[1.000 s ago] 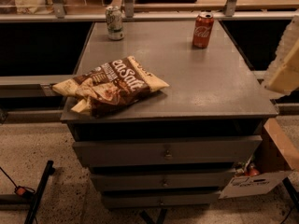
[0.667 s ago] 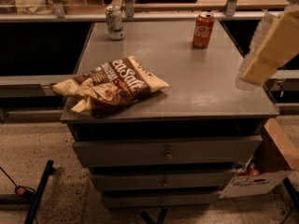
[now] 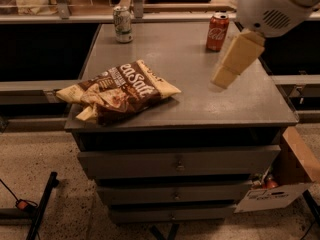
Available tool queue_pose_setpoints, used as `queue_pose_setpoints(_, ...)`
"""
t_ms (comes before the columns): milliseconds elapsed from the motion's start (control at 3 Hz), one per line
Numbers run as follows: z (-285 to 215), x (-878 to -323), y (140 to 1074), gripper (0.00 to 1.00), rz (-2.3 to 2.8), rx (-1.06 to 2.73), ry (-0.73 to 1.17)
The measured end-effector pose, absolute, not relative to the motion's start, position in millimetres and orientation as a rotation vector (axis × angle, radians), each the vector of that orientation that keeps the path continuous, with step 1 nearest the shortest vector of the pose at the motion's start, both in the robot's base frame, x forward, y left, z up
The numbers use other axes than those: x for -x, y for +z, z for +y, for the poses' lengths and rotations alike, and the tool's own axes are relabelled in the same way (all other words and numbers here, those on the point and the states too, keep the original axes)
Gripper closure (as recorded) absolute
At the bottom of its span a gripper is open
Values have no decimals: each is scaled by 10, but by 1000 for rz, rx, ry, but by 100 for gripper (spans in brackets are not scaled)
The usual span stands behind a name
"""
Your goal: Move brown chip bag near 7up can
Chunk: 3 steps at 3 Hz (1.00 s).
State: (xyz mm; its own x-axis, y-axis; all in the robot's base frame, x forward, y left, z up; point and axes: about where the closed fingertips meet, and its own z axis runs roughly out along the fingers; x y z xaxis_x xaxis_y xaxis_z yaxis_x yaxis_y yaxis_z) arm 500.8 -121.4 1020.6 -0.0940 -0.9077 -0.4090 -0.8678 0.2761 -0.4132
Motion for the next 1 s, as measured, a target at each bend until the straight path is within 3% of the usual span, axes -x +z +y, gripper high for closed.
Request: queue_pose_setpoints(1000, -909, -5620, 9302, 0, 1929, 1502, 91)
